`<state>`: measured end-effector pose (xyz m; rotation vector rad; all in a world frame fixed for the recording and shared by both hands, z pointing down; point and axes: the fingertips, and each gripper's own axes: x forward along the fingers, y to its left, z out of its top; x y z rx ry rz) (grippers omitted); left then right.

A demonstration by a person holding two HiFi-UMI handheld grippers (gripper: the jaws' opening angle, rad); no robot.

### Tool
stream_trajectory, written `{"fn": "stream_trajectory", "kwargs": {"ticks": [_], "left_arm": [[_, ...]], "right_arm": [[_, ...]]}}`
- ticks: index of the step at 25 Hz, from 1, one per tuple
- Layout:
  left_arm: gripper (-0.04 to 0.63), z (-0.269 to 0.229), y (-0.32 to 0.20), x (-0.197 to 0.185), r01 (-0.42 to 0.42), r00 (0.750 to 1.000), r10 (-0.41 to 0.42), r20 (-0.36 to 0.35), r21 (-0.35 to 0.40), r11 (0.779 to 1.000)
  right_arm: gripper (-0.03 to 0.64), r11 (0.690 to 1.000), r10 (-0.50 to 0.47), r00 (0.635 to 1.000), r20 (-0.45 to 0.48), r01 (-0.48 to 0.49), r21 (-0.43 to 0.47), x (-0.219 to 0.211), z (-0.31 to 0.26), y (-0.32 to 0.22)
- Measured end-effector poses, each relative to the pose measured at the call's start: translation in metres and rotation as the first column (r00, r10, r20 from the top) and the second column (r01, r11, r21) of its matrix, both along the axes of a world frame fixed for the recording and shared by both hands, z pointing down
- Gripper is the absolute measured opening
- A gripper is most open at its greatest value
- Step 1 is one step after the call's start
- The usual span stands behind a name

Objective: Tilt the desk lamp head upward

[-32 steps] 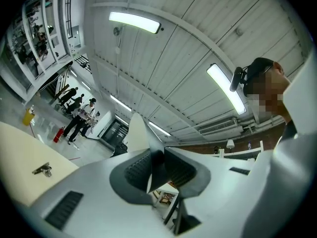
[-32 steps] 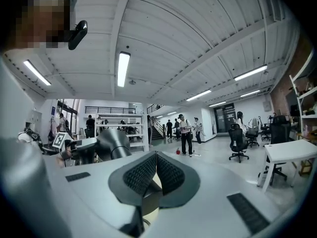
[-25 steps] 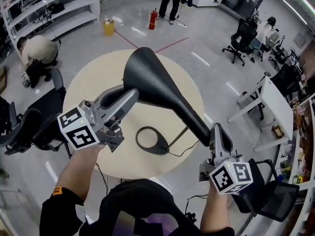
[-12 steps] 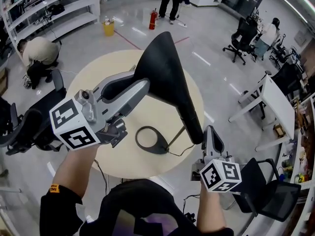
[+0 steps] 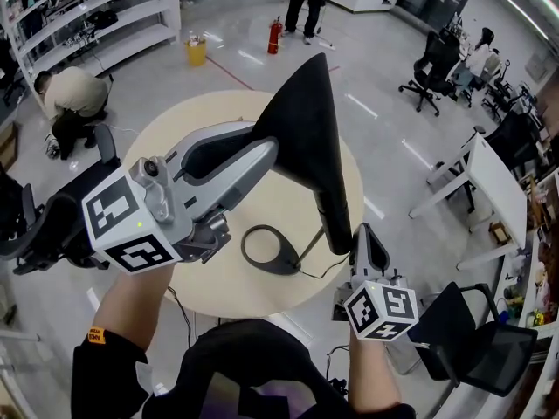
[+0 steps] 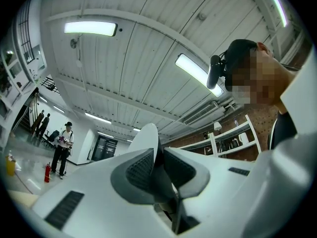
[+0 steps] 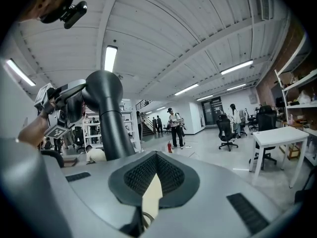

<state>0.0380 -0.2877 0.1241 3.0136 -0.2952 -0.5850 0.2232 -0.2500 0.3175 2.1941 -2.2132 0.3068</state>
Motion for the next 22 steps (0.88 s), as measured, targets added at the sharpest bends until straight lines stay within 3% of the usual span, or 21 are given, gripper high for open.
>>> {"fn": "stream_trajectory", "kwargs": {"ticks": [7,14,18,20,22], "left_arm": [[0.109,0.003,0.006,0.011,0.025,1.000,-0.025,-0.013,-0.003,1.000],[0.109,0.009,0.005,-0.002,0.053,0.991,-0.059,-0.123,-0.046,0.998],[0.109,0.022,0.006,-0.018,0.120,0.978,-0.131,-0.164,-0.079,0.990],[0.109,0.039,0.003,-0.029,0.171,0.970,-0.187,-0.153,-0.112,0.979],[0.109,0.069,0.003,-0.032,0.214,0.969,-0.228,-0.096,-0.142,0.967]], "right_arm": [[0.015,1.000,-0.007,1.000,-0.019,0.007,0.007,0.012,0.003,0.006],[0.017,1.000,-0.005,1.000,0.013,0.005,-0.013,0.016,0.018,0.012],[0.017,0.999,0.011,1.000,0.013,-0.011,-0.030,0.017,0.027,0.023],[0.017,0.999,0.010,1.000,0.005,-0.010,-0.048,0.013,0.034,0.027],[0.017,0.997,0.001,1.000,0.001,0.000,-0.074,0.010,0.042,0.033]]}}
